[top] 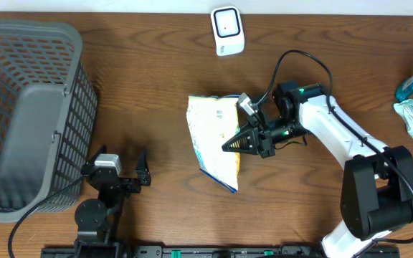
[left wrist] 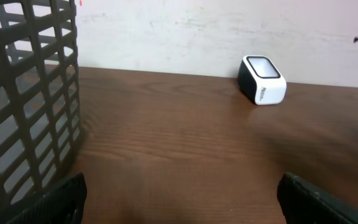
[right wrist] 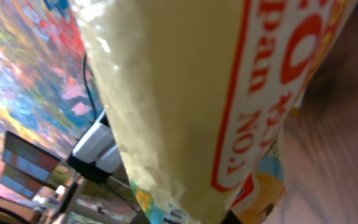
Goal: Scan the item barcode
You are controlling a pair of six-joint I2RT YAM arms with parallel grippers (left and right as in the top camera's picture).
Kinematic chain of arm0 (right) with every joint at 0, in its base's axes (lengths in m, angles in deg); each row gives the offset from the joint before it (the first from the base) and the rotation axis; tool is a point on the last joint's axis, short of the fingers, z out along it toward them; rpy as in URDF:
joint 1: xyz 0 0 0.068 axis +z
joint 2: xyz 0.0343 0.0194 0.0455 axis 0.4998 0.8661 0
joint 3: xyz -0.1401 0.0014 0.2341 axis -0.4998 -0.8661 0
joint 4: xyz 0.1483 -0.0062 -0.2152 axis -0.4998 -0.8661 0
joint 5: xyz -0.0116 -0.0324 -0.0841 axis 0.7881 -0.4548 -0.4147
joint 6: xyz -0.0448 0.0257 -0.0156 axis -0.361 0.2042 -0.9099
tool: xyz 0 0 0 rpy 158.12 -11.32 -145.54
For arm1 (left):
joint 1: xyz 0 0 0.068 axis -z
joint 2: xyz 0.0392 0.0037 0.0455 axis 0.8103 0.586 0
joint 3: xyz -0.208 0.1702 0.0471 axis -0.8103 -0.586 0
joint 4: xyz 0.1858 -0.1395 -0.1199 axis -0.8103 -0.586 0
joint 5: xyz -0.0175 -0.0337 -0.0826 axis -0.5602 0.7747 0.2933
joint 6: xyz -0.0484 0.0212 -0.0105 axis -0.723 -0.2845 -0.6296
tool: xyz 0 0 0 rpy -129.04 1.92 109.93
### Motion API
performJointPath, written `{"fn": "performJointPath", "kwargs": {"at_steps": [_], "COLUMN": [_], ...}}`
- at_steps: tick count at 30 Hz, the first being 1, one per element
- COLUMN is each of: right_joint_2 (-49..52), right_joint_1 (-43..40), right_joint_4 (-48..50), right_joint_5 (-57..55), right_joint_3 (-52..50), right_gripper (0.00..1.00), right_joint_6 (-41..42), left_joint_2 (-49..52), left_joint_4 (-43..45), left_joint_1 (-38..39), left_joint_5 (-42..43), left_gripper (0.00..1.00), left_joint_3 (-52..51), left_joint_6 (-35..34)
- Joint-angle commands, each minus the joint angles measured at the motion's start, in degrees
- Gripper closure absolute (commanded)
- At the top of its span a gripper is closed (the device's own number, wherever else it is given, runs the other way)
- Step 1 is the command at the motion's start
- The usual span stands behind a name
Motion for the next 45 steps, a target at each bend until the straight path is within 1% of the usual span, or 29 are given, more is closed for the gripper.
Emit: {"fn": "performJointPath", "kwargs": {"at_steps": [1, 21, 40, 44, 45], "right_joint_2": [-0.1, -0.1, -0.1, -0.1, -0.1], "right_joint_1": [0.3, 0.3, 0.3, 0.3, 0.3], "right_joint_4": [-1.9, -5.1, -5.7, -8.3, -10.2], "right_joint_5": [4.2, 4.1, 4.1, 3.0, 1.4], "right_joint_3": [0.0, -0.2, -0.3, -0.3, -0.3], "right_gripper": [0.99, 0.99, 0.99, 0.99, 0.99], "right_joint_6": [-3.6, -3.6, -3.6, -3.6, -3.6], "left_joint_2": [-0.1, -0.1, -0.1, -0.1, -0.1], "left_joint_4": [-1.1, -1.1, -1.1, -1.1, -1.1], "left_joint_1": [0.2, 0.2, 0.2, 0.2, 0.2], "left_joint_5": [0.6, 0.6, 0.6, 0.6, 0.6], "left_gripper": [0.02, 0.02, 0.02, 0.02, 0.02], "left_joint_3": [-1.4, -1.4, -1.4, -1.4, -1.4], "left_joint_6": [0.8, 0.8, 0.8, 0.8, 0.8]}}
